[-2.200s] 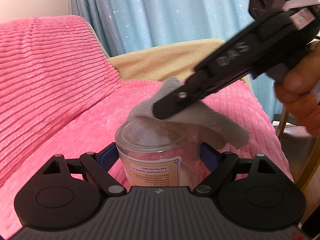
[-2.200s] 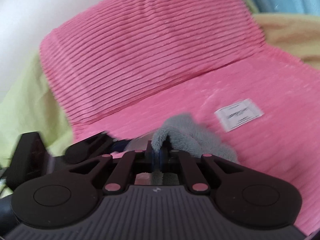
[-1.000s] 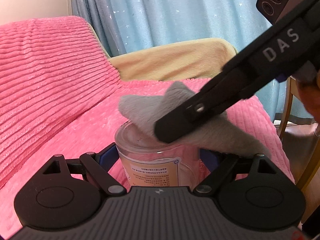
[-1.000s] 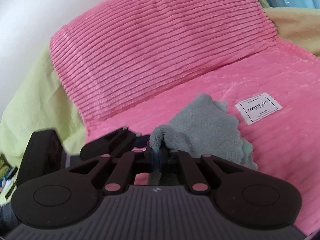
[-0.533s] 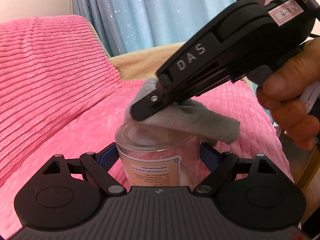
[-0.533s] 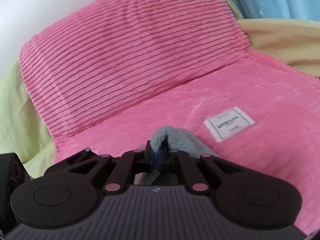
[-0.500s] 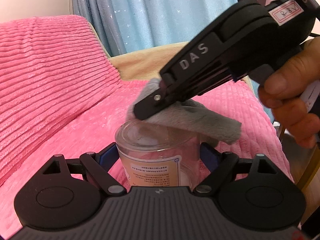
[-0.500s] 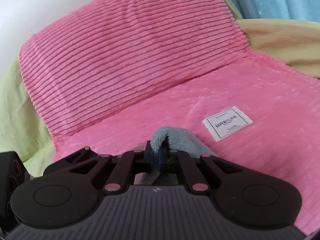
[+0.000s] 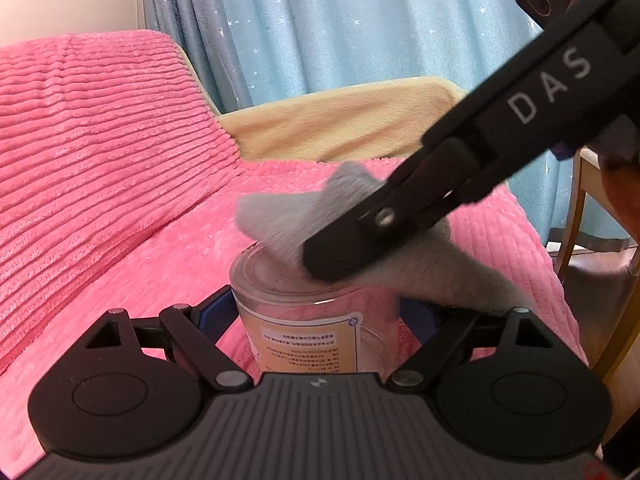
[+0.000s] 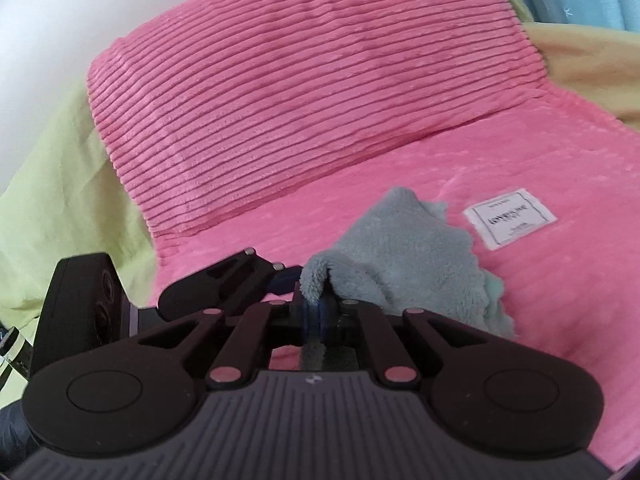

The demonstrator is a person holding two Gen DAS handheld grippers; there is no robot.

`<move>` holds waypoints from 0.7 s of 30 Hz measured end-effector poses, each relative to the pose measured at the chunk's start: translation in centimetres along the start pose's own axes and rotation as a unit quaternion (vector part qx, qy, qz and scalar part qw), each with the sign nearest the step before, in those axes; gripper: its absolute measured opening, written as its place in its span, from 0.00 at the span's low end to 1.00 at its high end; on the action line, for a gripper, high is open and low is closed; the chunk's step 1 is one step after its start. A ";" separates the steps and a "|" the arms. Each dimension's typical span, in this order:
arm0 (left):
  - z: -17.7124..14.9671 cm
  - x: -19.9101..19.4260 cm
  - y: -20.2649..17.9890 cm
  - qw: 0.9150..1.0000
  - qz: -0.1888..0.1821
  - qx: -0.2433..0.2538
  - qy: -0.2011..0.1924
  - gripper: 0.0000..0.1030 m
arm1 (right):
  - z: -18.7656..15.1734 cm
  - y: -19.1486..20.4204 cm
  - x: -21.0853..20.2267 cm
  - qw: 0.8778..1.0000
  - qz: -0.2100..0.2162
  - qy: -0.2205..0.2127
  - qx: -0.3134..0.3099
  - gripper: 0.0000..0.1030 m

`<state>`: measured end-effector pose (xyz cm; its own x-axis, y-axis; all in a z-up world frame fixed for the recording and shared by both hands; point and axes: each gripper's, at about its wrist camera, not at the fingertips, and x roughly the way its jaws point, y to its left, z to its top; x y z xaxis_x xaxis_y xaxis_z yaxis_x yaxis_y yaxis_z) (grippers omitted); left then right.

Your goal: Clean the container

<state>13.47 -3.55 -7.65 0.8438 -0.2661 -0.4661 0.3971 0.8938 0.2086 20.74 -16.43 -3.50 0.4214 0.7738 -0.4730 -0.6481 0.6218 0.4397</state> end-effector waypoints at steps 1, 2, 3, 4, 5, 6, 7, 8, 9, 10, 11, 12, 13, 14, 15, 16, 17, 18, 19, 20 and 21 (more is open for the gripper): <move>0.0 0.0 0.0 1.000 0.001 0.000 0.001 0.84 | 0.2 -0.1 0.2 1.000 0.000 -0.004 0.002 0.03; 0.0 0.0 0.0 1.000 0.001 0.000 0.001 0.84 | 0.3 -0.2 0.5 1.000 -0.001 -0.009 0.005 0.02; 0.1 0.0 0.0 1.000 0.002 0.001 0.001 0.84 | 0.4 -0.4 0.7 1.000 -0.002 -0.014 0.007 0.02; 0.1 0.0 -0.1 1.000 0.003 0.003 0.001 0.84 | 0.6 -0.6 1.0 1.000 -0.005 -0.019 0.008 0.02; 0.1 0.0 -0.1 1.000 0.004 0.005 0.001 0.84 | 0.8 -0.9 1.2 1.000 -0.008 -0.023 0.008 0.02; 0.1 0.0 -0.1 1.000 0.004 0.005 0.001 0.84 | 0.9 -1.0 1.3 0.999 -0.015 -0.028 0.006 0.02; 0.1 -0.1 -0.1 1.000 0.004 0.004 0.001 0.84 | 1.0 -1.2 1.4 0.999 -0.023 -0.033 0.004 0.02; 0.1 -0.1 -0.1 1.000 0.003 0.003 0.000 0.84 | 1.1 -1.4 1.4 0.999 -0.035 -0.036 0.002 0.02; 0.1 -0.1 -0.1 1.000 0.003 0.003 0.000 0.84 | 1.1 -1.6 1.3 0.998 -0.049 -0.040 0.000 0.02; 0.1 0.0 -0.1 1.000 0.003 0.004 0.000 0.84 | 1.2 -1.7 1.2 0.997 -0.059 -0.041 -0.001 0.02; 0.1 0.0 -0.1 1.000 0.003 0.005 -0.001 0.84 | 1.3 -2.0 1.0 0.997 -0.069 -0.040 0.000 0.02; 0.1 0.0 -0.1 1.000 0.003 0.005 -0.001 0.84 | 1.3 -2.3 0.7 0.997 -0.074 -0.038 0.006 0.02; 0.1 0.0 0.0 1.000 0.002 0.005 -0.001 0.84 | 1.4 -2.6 0.4 0.996 -0.075 -0.035 0.010 0.02; 0.1 0.0 0.0 1.000 0.001 0.004 -0.001 0.84 | 1.2 -2.7 0.0 0.996 -0.078 -0.031 0.008 0.02; 0.1 0.0 0.0 1.000 0.001 0.003 -0.001 0.84 | 1.1 -2.7 -0.4 0.996 -0.080 -0.027 0.006 0.02; 0.2 0.0 0.0 1.000 0.001 0.004 -0.001 0.84 | 1.0 -2.7 -0.8 0.996 -0.083 -0.023 0.003 0.02; 0.2 0.0 -0.1 1.000 0.001 0.006 -0.001 0.84 | 0.8 -2.7 -1.1 0.996 -0.085 -0.018 -0.001 0.02; 0.2 0.0 -0.1 1.000 0.002 0.008 -0.001 0.84 | 0.7 -2.5 -1.4 0.996 -0.085 -0.014 -0.003 0.02; 0.3 0.1 -0.1 1.000 0.002 0.010 0.000 0.84 | 0.6 -2.4 -1.6 0.996 -0.083 -0.010 -0.003 0.02; 0.3 0.1 -0.1 1.000 0.002 0.011 0.000 0.84 | 0.5 -2.2 -1.8 0.997 -0.080 -0.007 -0.003 0.03; 0.3 0.1 -0.1 1.000 0.002 0.011 0.000 0.84 | 0.3 -2.0 -2.0 0.997 -0.078 -0.004 -0.004 0.03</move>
<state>13.59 -3.78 -7.43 0.8454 -0.2617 -0.4657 0.4010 0.8869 0.2295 21.45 -19.18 -3.21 0.5225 0.6692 -0.5285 -0.5791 0.7334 0.3561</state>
